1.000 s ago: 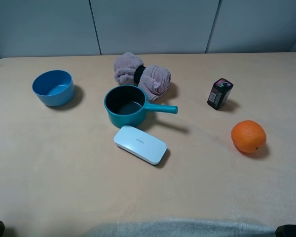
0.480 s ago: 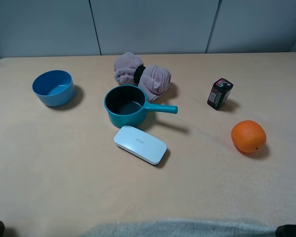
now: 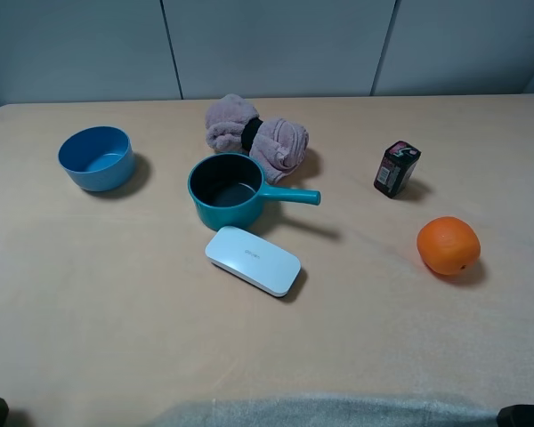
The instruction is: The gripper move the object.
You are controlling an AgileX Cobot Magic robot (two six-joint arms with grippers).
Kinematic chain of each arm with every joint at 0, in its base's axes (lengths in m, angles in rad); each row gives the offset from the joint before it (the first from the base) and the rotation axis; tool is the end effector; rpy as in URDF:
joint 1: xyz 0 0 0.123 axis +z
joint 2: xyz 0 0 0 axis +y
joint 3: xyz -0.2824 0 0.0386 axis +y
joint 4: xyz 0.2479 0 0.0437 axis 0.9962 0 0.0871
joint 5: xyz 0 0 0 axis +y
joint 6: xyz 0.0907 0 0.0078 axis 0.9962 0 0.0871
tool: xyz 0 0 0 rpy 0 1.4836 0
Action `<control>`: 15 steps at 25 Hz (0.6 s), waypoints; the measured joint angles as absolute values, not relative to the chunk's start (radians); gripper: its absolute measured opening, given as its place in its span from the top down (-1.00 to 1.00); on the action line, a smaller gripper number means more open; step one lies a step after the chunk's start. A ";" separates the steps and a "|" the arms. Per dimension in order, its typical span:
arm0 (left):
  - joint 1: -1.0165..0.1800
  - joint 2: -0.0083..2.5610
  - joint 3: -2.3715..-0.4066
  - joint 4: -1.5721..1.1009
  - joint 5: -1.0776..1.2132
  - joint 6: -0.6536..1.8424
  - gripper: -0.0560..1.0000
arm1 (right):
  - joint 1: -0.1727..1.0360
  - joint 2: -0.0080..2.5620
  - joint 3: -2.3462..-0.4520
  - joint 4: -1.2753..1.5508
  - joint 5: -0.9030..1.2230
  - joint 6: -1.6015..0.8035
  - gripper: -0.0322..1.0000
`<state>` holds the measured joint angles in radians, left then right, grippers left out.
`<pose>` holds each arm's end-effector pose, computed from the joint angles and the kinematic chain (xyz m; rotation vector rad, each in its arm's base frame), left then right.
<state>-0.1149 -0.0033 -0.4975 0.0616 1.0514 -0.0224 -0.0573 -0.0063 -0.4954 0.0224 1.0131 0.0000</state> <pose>-0.0042 0.0054 0.2773 0.0915 2.0306 -0.0128 -0.0033 0.0019 0.2798 0.0567 1.9940 -0.0103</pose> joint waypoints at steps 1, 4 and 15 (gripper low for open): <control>-0.115 -0.003 -0.497 0.062 1.051 -0.022 -0.63 | -0.057 -0.006 -0.495 0.022 1.013 0.000 -0.35; -0.115 -0.003 -0.497 0.062 1.051 -0.022 -0.63 | -0.057 -0.006 -0.495 0.022 1.013 0.000 -0.35; -0.115 -0.003 -0.497 0.062 1.051 -0.022 -0.63 | -0.057 -0.006 -0.495 0.022 1.013 0.000 -0.35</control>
